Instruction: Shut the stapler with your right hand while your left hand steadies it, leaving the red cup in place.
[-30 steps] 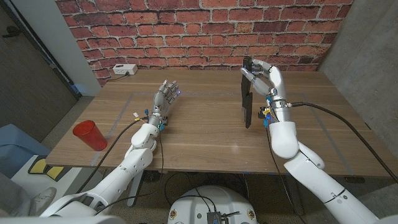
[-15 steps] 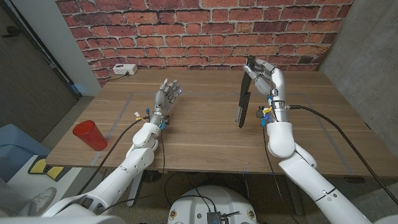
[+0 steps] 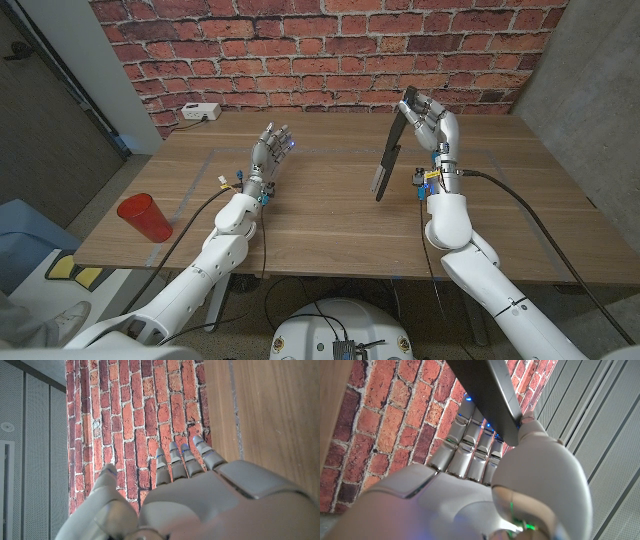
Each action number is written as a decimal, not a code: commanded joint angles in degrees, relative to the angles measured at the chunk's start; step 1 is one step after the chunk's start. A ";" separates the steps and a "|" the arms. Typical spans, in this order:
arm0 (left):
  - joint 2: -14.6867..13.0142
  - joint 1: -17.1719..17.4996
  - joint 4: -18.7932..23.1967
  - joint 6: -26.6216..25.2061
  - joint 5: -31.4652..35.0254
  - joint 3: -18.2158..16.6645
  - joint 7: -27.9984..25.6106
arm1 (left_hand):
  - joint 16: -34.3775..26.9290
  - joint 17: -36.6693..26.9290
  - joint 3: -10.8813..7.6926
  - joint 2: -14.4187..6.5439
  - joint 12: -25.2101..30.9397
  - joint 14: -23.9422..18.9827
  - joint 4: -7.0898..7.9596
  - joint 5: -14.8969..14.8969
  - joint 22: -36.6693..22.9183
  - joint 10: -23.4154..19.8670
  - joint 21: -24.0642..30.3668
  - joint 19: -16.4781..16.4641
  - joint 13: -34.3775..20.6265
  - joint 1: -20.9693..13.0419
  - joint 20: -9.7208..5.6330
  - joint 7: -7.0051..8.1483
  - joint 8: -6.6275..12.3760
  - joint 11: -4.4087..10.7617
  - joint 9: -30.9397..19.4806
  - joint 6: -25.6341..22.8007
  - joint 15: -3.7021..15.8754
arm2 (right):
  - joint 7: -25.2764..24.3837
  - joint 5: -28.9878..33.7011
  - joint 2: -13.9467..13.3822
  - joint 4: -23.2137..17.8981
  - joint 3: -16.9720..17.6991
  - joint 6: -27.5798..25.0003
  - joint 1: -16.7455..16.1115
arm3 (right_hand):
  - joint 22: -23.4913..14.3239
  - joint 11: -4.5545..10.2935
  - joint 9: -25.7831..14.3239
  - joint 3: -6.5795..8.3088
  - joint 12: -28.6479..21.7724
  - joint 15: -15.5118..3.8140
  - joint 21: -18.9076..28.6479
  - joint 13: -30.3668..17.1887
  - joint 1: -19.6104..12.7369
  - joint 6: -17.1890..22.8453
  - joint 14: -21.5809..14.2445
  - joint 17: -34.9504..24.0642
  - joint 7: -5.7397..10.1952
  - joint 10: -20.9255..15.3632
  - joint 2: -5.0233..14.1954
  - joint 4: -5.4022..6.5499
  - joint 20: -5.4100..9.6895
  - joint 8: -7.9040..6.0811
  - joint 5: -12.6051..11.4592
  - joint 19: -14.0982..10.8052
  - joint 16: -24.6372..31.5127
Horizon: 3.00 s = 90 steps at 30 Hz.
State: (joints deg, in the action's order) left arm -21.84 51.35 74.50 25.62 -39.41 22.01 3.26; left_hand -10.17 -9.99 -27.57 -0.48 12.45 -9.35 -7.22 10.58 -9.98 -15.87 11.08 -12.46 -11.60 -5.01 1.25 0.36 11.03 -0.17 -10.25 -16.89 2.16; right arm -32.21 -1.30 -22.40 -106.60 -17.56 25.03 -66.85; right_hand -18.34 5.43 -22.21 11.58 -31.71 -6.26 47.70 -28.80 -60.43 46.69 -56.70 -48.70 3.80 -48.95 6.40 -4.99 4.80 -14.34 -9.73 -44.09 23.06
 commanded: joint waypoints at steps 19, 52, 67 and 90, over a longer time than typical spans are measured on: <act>0.94 -0.70 1.81 -1.45 1.62 2.23 -1.11 | -0.19 -0.23 0.05 -0.73 -0.01 0.27 -0.10 0.11 -0.11 0.16 -0.02 0.29 -0.17 -0.16 0.22 -0.81 -0.05 0.21 -0.29 -0.16 0.42 | 10.37 -14.04 3.18 8.12 0.29 10.25 3.15 | 0.33 3.86 -0.55 10.85 -0.12 -7.04 1.85 -0.09 -2.84 3.29 -3.07 -0.74 2.67 -3.76 2.98 -3.30 7.09 -0.04 -0.28 1.20 -0.89; 3.84 -3.06 -1.13 1.16 2.83 5.38 3.23 | -0.69 -0.36 -0.15 -0.22 -0.44 -1.81 -1.18 0.03 -0.33 2.12 0.77 -2.46 -0.40 -1.50 3.12 0.15 -0.48 0.10 -0.33 2.16 -0.83 | 11.66 -19.11 5.57 10.45 0.89 11.21 4.13 | 1.00 3.85 -1.45 11.38 -0.03 -7.01 3.87 -0.30 -2.55 2.71 -2.79 -1.56 3.36 -3.24 3.03 -3.33 7.09 0.42 -0.17 2.55 -1.91; 4.16 -3.56 -1.50 1.83 3.76 6.52 4.46 | -0.22 -0.29 -1.43 0.54 -0.59 -0.42 -3.16 -0.18 -0.29 3.21 0.13 -1.22 -0.43 -6.35 3.36 0.35 -0.24 0.19 -0.36 3.69 -0.92 | 12.07 -20.27 7.24 12.30 0.81 13.10 5.54 | 1.34 4.16 -1.99 11.52 -0.18 -7.03 4.74 -0.70 -2.38 2.73 -2.93 -1.90 3.51 -3.00 2.95 -3.32 7.15 0.40 -0.16 3.05 -2.21; 5.78 -3.32 -0.50 1.61 3.11 7.75 5.41 | -0.49 -0.22 -1.01 2.42 0.11 -0.79 -2.45 -0.21 -0.19 2.13 0.19 -1.66 -0.47 -8.69 1.06 -1.06 0.17 0.10 -0.35 2.47 -0.79 | 11.78 -22.11 10.59 14.23 1.15 16.35 6.70 | 1.95 4.29 -2.49 11.75 0.04 -7.04 6.22 -0.24 -2.03 2.91 -3.00 -2.36 3.76 -3.25 2.91 -3.26 7.13 0.55 -0.17 3.81 -2.79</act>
State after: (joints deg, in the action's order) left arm -16.64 47.40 72.12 27.90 -35.92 29.07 8.69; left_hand -10.64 -10.13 -28.37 1.95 12.35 -10.13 -9.90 10.36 -10.13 -13.50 11.12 -14.49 -11.85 -13.00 1.86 -1.15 11.04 0.02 -10.39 -14.49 1.44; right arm -20.09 -22.33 -13.51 -93.32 -16.56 39.24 -60.75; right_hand -16.42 5.96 -24.65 11.74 -31.40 -6.47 53.46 -28.86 -60.38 46.26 -56.91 -50.92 4.23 -48.42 6.45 -4.83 4.10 -13.59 -9.54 -40.72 20.39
